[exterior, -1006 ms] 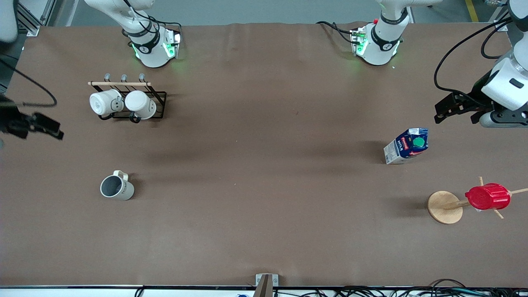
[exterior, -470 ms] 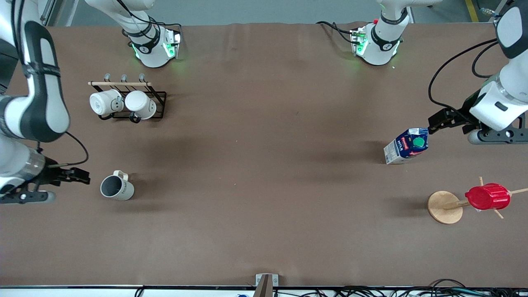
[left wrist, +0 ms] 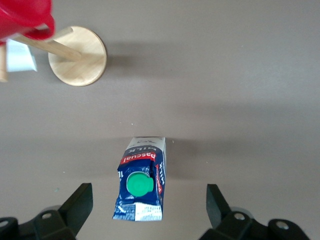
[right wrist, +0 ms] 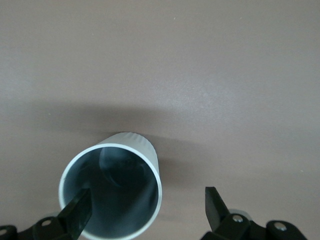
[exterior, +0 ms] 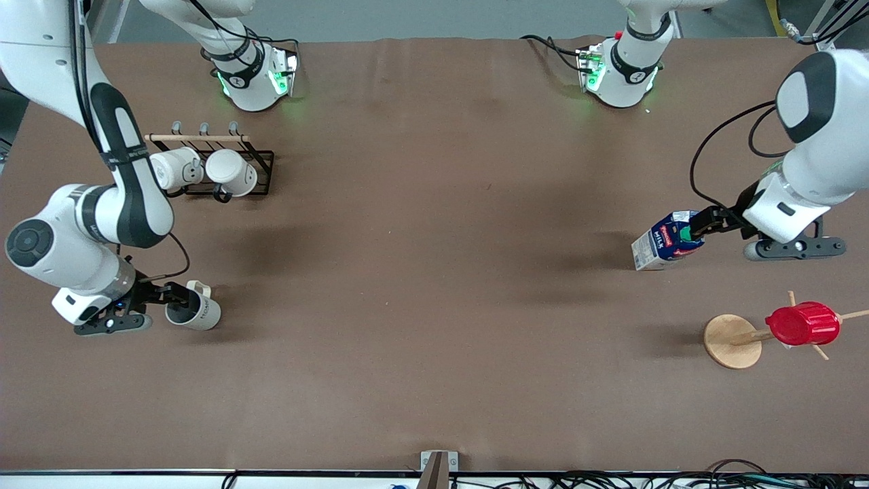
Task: Place cup and milk on table
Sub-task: 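Reach the right gripper to the grey mug while the left gripper reaches the milk, then close the right gripper on the mug while the left gripper grasps the milk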
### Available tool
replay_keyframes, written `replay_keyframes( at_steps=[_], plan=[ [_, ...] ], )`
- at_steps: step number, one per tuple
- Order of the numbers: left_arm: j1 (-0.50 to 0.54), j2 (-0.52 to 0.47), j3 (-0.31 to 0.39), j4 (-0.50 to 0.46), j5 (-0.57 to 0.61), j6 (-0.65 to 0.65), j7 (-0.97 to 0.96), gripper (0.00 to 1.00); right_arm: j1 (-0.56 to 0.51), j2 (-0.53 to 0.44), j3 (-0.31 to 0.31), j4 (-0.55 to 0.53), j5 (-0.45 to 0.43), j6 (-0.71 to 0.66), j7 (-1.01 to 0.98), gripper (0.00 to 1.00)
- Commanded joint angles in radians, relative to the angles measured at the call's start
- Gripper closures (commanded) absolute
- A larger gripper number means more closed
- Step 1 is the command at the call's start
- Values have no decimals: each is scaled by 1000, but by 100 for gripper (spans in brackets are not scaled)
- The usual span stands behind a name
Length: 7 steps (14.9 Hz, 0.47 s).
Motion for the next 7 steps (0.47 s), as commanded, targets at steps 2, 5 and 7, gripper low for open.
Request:
replay_keyframes(
  at_steps=[2, 5, 7],
  plan=[
    [28, 7, -2, -80, 39, 77, -5, 1, -1, 6, 3, -31, -11, 42, -17, 3],
    [31, 10, -2, -160, 42, 160, -5, 1, -3, 21, 4, -20, -11, 45, -17, 17],
    [42, 10, -2, -197, 42, 199, -5, 1, -3, 36, 4, -5, -9, 58, -15, 22]
  ],
)
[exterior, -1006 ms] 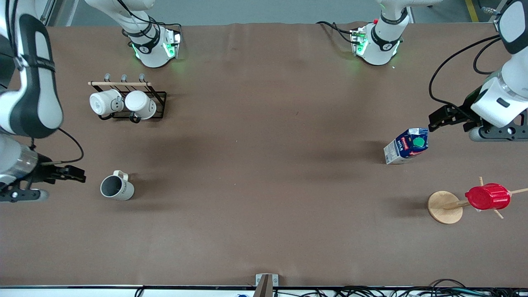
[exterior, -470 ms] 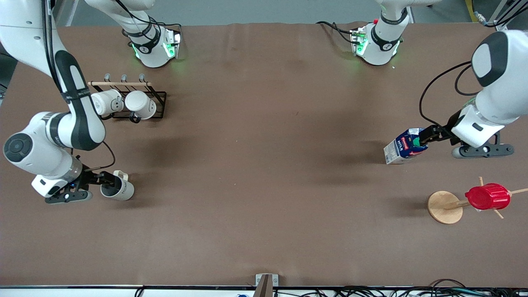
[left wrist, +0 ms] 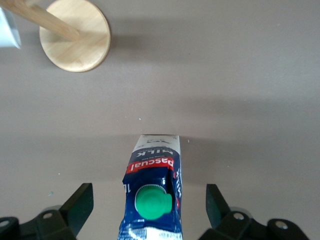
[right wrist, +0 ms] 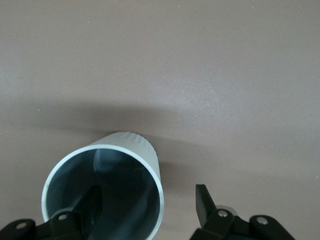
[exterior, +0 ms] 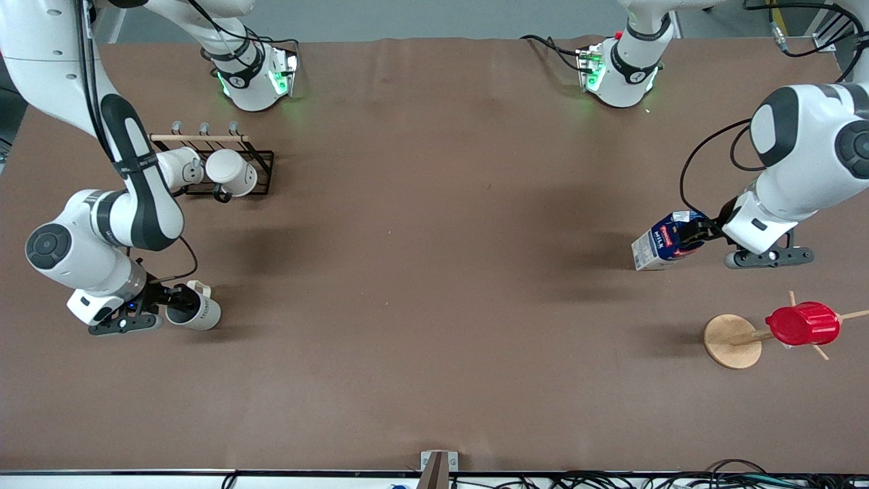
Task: Place cup and milk on table
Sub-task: 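Close the right gripper on the mug while the left gripper grasps the milk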
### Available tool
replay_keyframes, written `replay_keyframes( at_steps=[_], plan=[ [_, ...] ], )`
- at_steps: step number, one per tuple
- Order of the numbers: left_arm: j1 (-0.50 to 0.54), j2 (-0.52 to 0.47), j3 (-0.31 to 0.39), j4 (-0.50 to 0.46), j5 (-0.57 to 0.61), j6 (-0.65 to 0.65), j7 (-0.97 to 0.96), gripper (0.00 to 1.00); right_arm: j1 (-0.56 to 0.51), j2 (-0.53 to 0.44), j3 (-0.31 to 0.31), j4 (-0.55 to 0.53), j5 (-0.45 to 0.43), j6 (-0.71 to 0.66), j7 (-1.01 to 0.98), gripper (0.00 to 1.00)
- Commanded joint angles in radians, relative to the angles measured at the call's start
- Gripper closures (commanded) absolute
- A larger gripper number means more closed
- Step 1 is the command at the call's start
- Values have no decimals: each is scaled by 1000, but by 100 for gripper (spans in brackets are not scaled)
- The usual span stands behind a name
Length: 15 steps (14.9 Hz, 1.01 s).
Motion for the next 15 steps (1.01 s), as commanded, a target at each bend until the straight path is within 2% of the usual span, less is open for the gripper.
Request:
replay_keyframes(
  at_steps=[1, 5, 9, 13, 14, 15],
  plan=[
    [11, -13, -2, -54, 21, 51, -6, 1, -3, 11, 4, 10, -9, 20, -5, 23],
    [11, 5, -4, -54, 21, 51, -8, 1, -3, 26, 4, 39, -9, 17, -5, 32],
    [11, 10, -4, -72, 21, 51, -5, 1, -3, 31, 4, 36, -9, 30, -5, 51],
    [11, 25, -4, -83, 21, 51, -5, 2, -3, 42, 3, 30, -7, 51, -6, 57],
    [11, 30, -4, -83, 21, 52, -5, 2, -3, 43, 3, 30, -7, 54, -6, 67],
    [11, 34, -4, -81, 21, 51, -3, 2, -3, 45, 4, 30, -7, 53, -2, 87]
  ],
)
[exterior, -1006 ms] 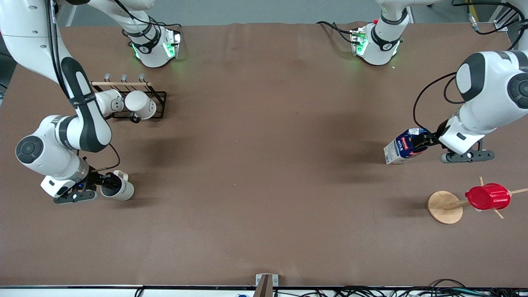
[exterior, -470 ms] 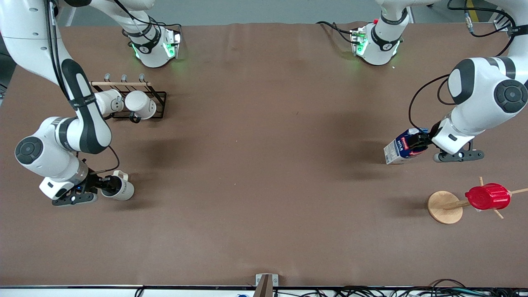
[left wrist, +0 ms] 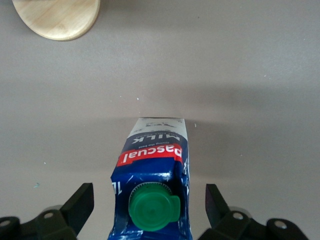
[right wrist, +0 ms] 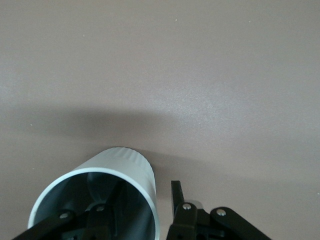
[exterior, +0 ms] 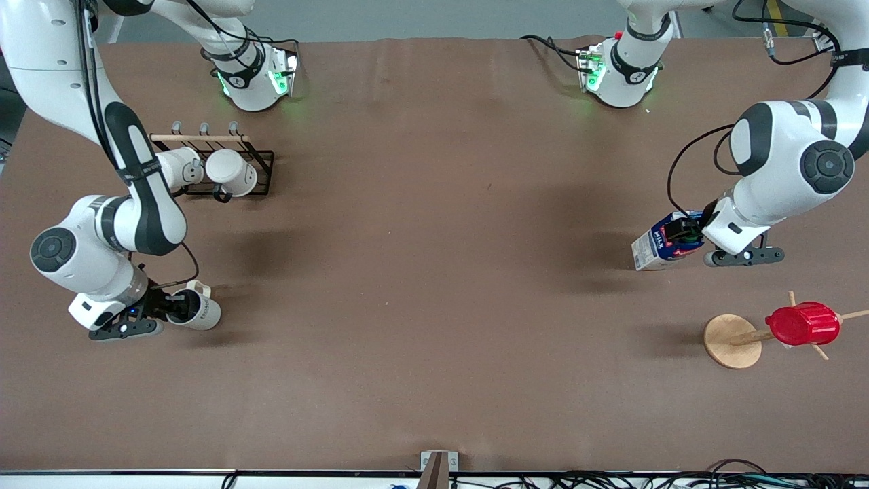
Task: Place cup and milk on table
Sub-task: 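Close the right gripper on the mug while the left gripper grasps the milk, then carry the mug and milk toward the table centre with both grippers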
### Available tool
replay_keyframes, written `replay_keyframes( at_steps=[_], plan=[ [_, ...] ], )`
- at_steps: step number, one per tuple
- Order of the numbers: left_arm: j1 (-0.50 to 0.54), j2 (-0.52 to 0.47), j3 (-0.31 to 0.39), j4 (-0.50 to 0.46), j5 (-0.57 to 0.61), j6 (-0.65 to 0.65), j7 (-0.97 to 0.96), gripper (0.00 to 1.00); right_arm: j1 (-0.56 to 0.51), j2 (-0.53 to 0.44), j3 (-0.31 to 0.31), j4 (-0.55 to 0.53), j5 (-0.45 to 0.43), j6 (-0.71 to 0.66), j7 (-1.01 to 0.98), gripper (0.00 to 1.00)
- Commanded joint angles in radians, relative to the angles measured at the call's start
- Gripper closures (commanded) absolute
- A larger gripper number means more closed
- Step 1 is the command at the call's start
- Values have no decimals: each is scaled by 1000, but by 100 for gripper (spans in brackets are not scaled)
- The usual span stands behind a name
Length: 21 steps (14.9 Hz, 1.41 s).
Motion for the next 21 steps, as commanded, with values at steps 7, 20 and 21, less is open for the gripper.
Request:
replay_keyframes(
  at_steps=[7, 20, 21],
  plan=[
    [4, 37, -4, -5, 21, 56, -1, 4, 10, -14, 13, 71, -1, -127, 19, 100],
    [3, 17, -7, 60, 21, -11, -5, 63, 180, -45, 417, 188, -203, -266, 509, 100],
    [3, 15, -8, 90, 21, -50, -1, 67, 197, -24, 435, 188, -254, -266, 568, 100]
  ],
)
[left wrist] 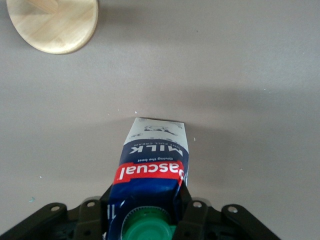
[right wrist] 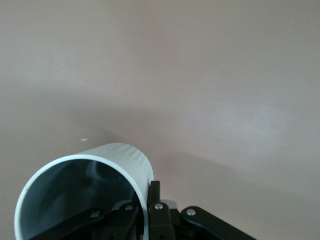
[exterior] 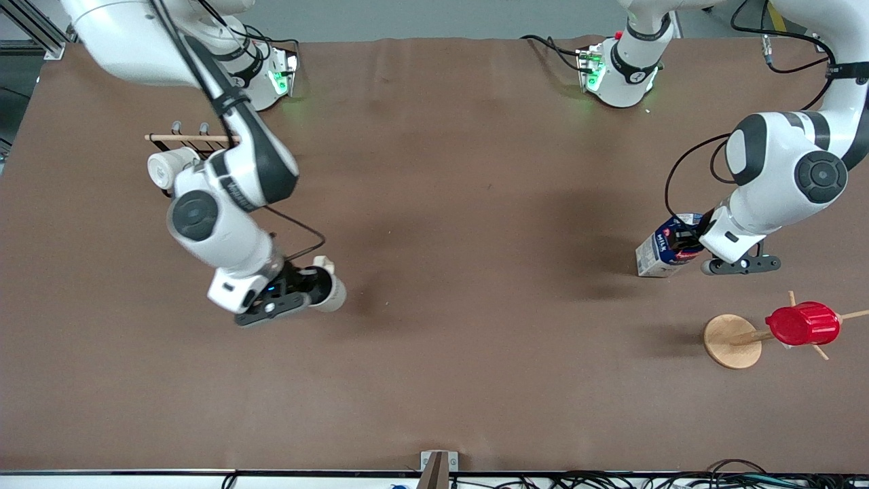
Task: Place cup and milk on table
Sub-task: 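Carry the mug and milk toward the table centre with both grippers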
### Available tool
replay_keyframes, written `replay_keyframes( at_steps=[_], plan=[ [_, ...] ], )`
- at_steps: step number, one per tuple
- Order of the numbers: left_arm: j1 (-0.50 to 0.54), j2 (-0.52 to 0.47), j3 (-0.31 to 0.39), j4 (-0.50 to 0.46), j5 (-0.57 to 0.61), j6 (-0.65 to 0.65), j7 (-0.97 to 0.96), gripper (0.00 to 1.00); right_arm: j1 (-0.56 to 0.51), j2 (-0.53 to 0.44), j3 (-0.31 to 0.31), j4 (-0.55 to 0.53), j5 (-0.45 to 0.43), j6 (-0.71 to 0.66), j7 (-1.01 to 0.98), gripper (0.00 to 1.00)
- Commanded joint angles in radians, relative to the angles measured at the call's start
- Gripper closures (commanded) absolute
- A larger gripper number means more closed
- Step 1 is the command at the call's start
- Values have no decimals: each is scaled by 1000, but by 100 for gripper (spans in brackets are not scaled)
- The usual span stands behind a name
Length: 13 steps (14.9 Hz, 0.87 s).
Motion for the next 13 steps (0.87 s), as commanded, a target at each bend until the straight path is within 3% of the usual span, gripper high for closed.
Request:
replay_keyframes(
  at_steps=[1, 4, 8, 11, 13],
  plan=[
    [1, -21, -10, 89, 20, -115, 2, 69, 32, 64, 62, 18, -133, 4, 178, 100],
    [-20, -2, -37, 218, 20, -215, -8, 73, 66, 143, 134, 30, -249, 47, 348, 100],
    [-57, 25, -93, 299, 17, -223, -33, 73, 153, 219, 135, 90, -293, 49, 445, 99],
    [-153, 88, -94, 374, 11, -223, -113, 75, 179, 253, 137, 113, -345, 49, 516, 99],
    [-229, 152, -94, 428, 22, -223, -126, 66, 199, 270, 137, 113, -356, 52, 537, 98]
  ],
)
